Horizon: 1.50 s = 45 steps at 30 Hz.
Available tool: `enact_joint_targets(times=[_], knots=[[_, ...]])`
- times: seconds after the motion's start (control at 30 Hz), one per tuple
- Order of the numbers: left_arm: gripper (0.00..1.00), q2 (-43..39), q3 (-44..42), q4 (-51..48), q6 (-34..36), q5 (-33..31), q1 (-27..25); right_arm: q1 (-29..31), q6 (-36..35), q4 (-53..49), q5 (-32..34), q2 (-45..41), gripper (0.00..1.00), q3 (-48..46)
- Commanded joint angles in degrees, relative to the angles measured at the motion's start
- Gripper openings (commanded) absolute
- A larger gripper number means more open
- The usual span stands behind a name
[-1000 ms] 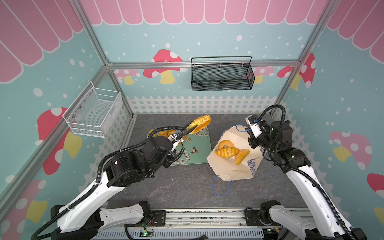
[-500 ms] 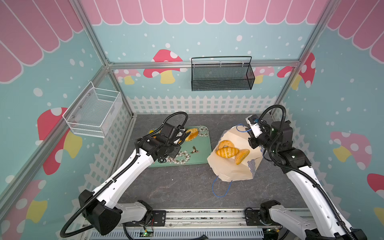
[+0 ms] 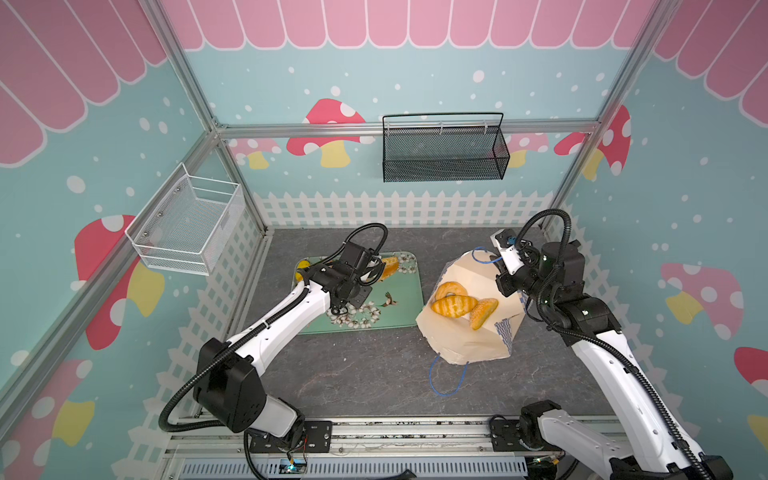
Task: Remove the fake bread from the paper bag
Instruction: 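Lower the yellow bread onto the tray and open the tongs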
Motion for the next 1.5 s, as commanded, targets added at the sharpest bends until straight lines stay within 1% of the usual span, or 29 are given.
enact_joint_targets(times=[0.0,0.13,0.3,0.5,0.67,0.77,0.8,0.87,1.0,1.1,1.27,1.33,1.47], knots=[[0.0,0.52,1.3,4.13,2.69,-3.45,0.38,0.33,-0.37,1.21,0.63,-0.54,0.0,0.55],[0.0,3.41,2.19,4.67,3.76,-6.62,0.38,0.33,-0.78,1.14,1.31,-0.63,0.0,0.31],[0.0,5.25,3.29,6.34,5.09,-8.97,0.22,0.35,-0.68,1.47,0.8,0.25,0.0,0.55],[0.0,6.77,5.84,8.52,8.12,-12.37,-1.11,0.37,-0.58,1.92,0.67,0.56,0.0,0.64],[0.0,9.09,7.82,9.92,10.9,-16.68,-2.56,0.33,-0.54,1.7,0.89,0.08,0.0,0.44],[0.0,10.61,8.0,10.5,12.03,-19.13,-3.42,0.33,-0.61,1.57,1.05,-0.27,0.0,0.2],[0.0,11.09,7.96,10.51,14.17,-20.14,-3.93,0.33,-0.55,1.48,1.14,-0.39,0.0,0.16],[0.0,12.12,7.37,10.55,15.79,-22.51,-5.02,0.33,-0.67,1.31,1.23,-0.58,0.0,0.11],[0.0,12.84,4.55,11.07,17.14,-25.69,-6.56,0.34,-0.76,1.13,1.57,-0.89,0.0,0.03],[0.0,11.95,2.06,11.03,17.4,-26.0,-7.36,0.33,-0.82,0.98,1.62,-1.2,0.0,-0.15],[0.0,10.7,-0.96,8.78,18.43,-21.17,-9.55,0.33,-0.91,0.52,1.4,-1.24,0.0,0.33],[0.0,11.11,-1.98,8.07,18.22,-20.32,-10.71,0.33,-0.98,0.27,1.37,-1.54,0.0,0.44],[0.01,13.73,-3.02,7.16,17.78,-20.58,-12.2,0.33,-0.74,-0.18,0.81,-1.81,0.0,0.44]])
